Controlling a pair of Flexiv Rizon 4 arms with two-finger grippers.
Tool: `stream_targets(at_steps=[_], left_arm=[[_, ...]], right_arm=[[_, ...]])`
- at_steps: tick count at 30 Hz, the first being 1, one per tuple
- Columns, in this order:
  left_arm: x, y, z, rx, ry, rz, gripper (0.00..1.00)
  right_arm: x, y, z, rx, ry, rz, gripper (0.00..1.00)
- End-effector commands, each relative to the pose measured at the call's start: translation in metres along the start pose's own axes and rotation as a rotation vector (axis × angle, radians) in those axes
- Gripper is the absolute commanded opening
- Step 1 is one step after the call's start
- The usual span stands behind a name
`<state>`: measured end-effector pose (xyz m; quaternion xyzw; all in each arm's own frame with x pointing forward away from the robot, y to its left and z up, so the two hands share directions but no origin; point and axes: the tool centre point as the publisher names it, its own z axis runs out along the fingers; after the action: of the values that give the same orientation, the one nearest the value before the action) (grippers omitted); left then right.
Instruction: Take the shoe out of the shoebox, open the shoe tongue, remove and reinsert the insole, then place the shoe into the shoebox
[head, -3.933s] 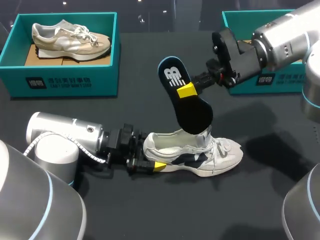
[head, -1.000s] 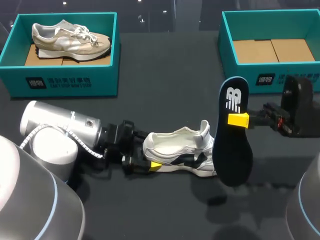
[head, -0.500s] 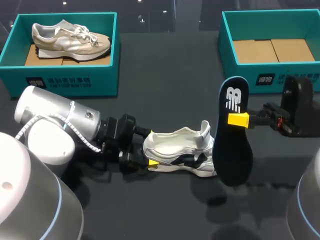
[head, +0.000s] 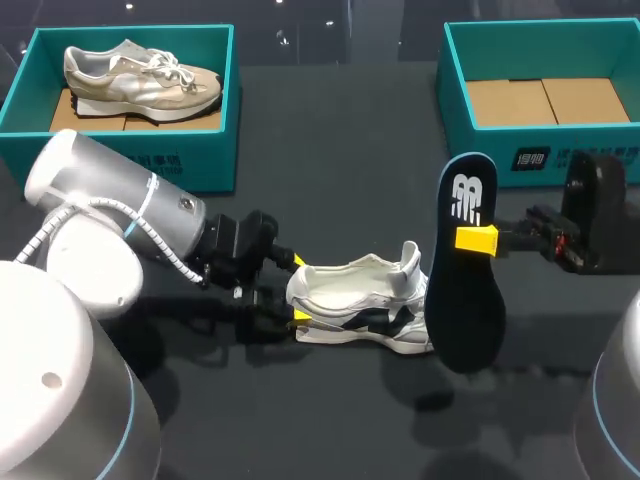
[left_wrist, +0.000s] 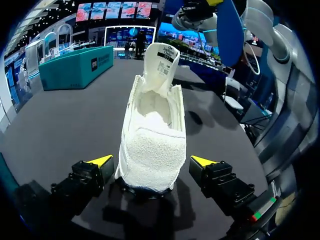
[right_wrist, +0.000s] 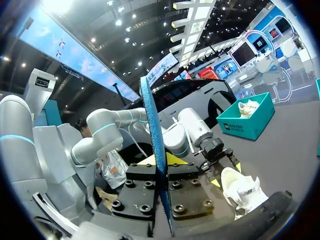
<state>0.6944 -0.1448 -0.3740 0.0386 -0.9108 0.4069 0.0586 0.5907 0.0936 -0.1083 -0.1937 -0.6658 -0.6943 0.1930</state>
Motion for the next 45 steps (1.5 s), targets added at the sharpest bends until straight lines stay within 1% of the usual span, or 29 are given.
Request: stream_targets(at_steps=[1,10,12,13,15,16,17,19,20,22,23,26,30,34,45], left_arm=[[0.007,-0.009,-0.019,-0.175,-0.021,0.001,1.0],[0.007,-0.009,-0.019,-0.175,-0.021,0.001,1.0],[0.005,-0.012,-0.018,-0.232,-0.019,0.001,1.0],[0.004,-0.014,-0.018,-0.278,-0.019,-0.017,1.0],[0.005,-0.017,-0.02,-0.328,-0.033,-0.004,1.0],[0.006,-0.02,-0.02,-0.38,-0.048,-0.009,1.0],[0.008,-0.021,-0.02,-0.401,-0.064,-0.003,1.0],[0.008,-0.024,-0.022,-0.453,-0.054,-0.029,1.0],[0.009,-0.025,-0.023,-0.475,-0.073,-0.033,1.0],[0.01,-0.027,-0.024,-0.522,-0.07,-0.041,1.0],[0.011,-0.027,-0.025,-0.56,-0.08,-0.045,1.0],[0.012,-0.028,-0.025,-0.621,-0.089,-0.043,1.0],[0.01,-0.028,-0.026,-0.683,-0.102,-0.025,1.0],[0.009,-0.027,-0.023,-0.725,-0.097,-0.008,1.0],[0.01,-0.026,-0.02,-0.754,-0.087,0.019,1.0]], right_arm=[[0.001,-0.001,0.001,-0.001,-0.004,0.0,0.0],[0.001,-0.001,0.001,-0.001,-0.004,0.0,0.0],[0.001,-0.001,0.001,-0.001,-0.004,0.0,0.0],[0.001,-0.001,0.001,-0.001,-0.004,0.0,0.0],[0.001,-0.001,0.001,-0.001,-0.004,0.0,0.0],[0.001,-0.001,0.001,-0.001,-0.004,0.0,0.0],[0.001,-0.001,0.001,-0.001,-0.004,0.0,0.0],[0.001,-0.001,0.001,-0.001,-0.004,0.0,0.0],[0.001,-0.001,0.001,-0.001,-0.004,0.0,0.0],[0.001,-0.001,0.001,-0.001,-0.004,0.0,0.0],[0.001,-0.001,0.001,-0.001,-0.004,0.0,0.0],[0.001,-0.001,0.001,-0.001,-0.004,0.0,0.0],[0.001,-0.001,0.001,-0.001,-0.004,0.0,0.0],[0.001,-0.001,0.001,-0.001,-0.004,0.0,0.0],[0.001,-0.001,0.001,-0.001,-0.004,0.0,0.0]])
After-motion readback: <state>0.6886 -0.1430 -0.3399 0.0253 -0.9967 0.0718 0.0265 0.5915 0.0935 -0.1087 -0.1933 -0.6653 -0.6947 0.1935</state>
